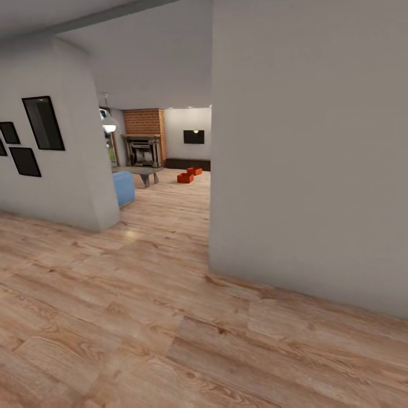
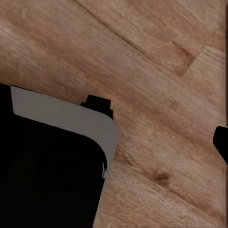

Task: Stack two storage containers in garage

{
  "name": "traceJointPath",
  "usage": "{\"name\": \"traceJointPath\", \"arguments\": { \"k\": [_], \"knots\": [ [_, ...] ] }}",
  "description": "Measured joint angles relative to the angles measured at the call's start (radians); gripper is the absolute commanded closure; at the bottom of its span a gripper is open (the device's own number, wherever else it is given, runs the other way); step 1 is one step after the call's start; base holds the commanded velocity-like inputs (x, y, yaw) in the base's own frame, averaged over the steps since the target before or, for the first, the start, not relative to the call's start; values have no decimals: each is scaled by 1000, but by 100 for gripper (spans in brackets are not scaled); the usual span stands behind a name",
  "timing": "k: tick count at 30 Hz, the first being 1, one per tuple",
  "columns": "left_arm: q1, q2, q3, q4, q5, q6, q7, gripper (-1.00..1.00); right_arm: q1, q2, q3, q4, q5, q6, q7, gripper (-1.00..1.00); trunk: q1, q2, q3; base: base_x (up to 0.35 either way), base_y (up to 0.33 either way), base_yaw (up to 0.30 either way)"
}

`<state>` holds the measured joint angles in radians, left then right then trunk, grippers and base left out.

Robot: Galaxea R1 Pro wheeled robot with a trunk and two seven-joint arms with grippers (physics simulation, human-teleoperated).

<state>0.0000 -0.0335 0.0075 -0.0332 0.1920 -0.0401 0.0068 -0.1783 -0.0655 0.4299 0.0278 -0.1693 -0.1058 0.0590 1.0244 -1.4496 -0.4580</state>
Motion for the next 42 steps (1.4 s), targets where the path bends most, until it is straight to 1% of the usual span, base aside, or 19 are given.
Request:
{"name": "traceJointPath", "arguments": {
  "k": [7, 10, 11, 12, 13, 14, 15, 17, 19, 24, 36, 42],
  "knots": [
    [0, 0, 0, 0, 0, 0, 0, -100, 0, 1, 2, 0, 2, 1, 0, -100, 0, 0, 0, 325, 0, 0],
    [0, 5, 0, -1, 2, -1, 0, -100, 0, 0, 1, 0, 1, 4, 0, -100, 0, 0, 0, 325, 0, 0],
    [0, 22, 2, -1, 26, -1, 0, -100, 0, 2, 0, 1, 0, 10, 1, -100, 0, 0, 0, 325, 0, 0],
    [0, 26, 1, -1, 35, -1, 0, -100, 0, 3, 0, 1, 0, 12, 1, -100, 0, 0, 0, 325, 0, 0],
    [0, 29, 1, -1, 47, -1, 0, -100, 0, 4, -1, 1, -1, 12, 1, -100, 0, 0, 0, 325, 0, 0],
    [0, 34, 1, -2, 74, -1, 0, -100, 0, 4, -1, 1, -1, 14, 1, -100, 0, 0, 0, 325, 0, 0],
    [0, 36, 1, -2, 87, -1, 0, -100, 0, 5, -1, 1, -1, 15, 1, -100, 0, 0, 0, 325, 0, 0],
    [0, 40, 1, -4, 130, -1, -1, -100, 0, 5, -1, 2, -1, 16, 1, -100, 0, 0, 0, 325, 0, 0],
    [0, 42, 0, -7, 148, 0, -1, -100, 2, 4, -1, 2, -1, 17, 2, -100, 0, 0, 0, 325, 0, 0],
    [0, 43, 0, -12, 163, 0, -1, -100, 24, 3, -1, 3, -1, 17, 1, -100, 0, 0, 0, 325, 0, 0],
    [0, 43, 0, -14, 166, 4, -1, -100, 55, 2, -1, 2, -2, 27, 1, -100, 0, 0, 0, 325, 0, 4],
    [0, 41, -1, -14, 166, 2, -1, -100, 55, 1, -2, 1, -1, 21, 0, -100, 0, 0, 1, 325, 0, 192]
  ]
}}
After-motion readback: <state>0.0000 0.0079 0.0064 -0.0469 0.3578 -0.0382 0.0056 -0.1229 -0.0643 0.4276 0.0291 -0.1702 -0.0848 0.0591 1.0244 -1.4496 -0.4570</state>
